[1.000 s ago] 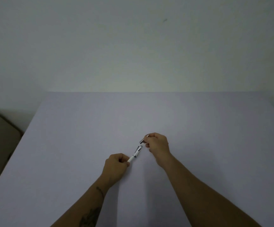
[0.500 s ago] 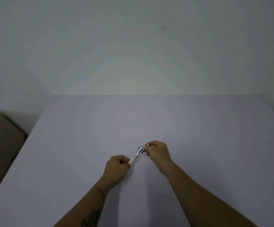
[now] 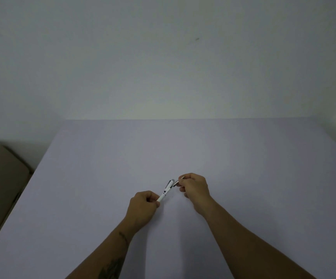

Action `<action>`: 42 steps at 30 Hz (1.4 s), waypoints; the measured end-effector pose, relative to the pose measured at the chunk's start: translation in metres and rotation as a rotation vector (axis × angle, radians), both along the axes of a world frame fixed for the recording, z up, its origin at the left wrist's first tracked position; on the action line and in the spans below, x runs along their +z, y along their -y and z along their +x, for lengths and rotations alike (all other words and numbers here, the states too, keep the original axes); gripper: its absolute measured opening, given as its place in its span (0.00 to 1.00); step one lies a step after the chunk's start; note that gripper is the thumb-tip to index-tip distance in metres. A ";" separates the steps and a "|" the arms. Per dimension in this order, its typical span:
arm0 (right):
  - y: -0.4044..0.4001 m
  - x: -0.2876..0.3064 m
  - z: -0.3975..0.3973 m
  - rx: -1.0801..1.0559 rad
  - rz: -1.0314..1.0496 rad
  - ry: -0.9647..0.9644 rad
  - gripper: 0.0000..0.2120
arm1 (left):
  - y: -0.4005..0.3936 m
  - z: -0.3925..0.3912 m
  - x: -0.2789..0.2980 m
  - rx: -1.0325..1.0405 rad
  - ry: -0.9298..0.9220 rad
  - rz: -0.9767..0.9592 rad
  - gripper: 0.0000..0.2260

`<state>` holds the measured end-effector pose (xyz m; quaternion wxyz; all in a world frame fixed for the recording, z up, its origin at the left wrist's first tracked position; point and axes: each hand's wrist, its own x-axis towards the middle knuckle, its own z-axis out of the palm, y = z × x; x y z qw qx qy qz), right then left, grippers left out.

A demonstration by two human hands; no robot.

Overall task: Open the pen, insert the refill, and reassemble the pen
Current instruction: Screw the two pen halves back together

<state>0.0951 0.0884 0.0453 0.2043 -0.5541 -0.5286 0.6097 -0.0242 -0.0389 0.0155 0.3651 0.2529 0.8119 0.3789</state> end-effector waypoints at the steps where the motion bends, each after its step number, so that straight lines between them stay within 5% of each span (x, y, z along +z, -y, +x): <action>1: 0.002 0.000 0.001 0.020 -0.004 0.010 0.08 | 0.000 0.001 0.001 -0.006 -0.013 0.004 0.05; 17: 0.009 0.012 0.010 0.227 0.069 0.017 0.06 | -0.012 0.015 0.016 -0.050 -0.014 0.125 0.07; 24: 0.008 0.014 0.008 0.316 0.082 0.134 0.13 | -0.011 0.018 0.018 -0.051 0.012 0.154 0.06; 33: 0.000 0.013 0.007 0.263 -0.293 -0.173 0.11 | -0.012 0.011 0.019 0.000 0.058 0.151 0.06; 39: 0.002 0.008 -0.002 0.207 -0.215 -0.111 0.05 | -0.012 0.006 0.020 0.007 0.067 0.156 0.05; 42: 0.003 0.005 -0.006 0.191 -0.095 -0.020 0.13 | -0.014 0.007 0.021 -0.011 0.062 0.155 0.06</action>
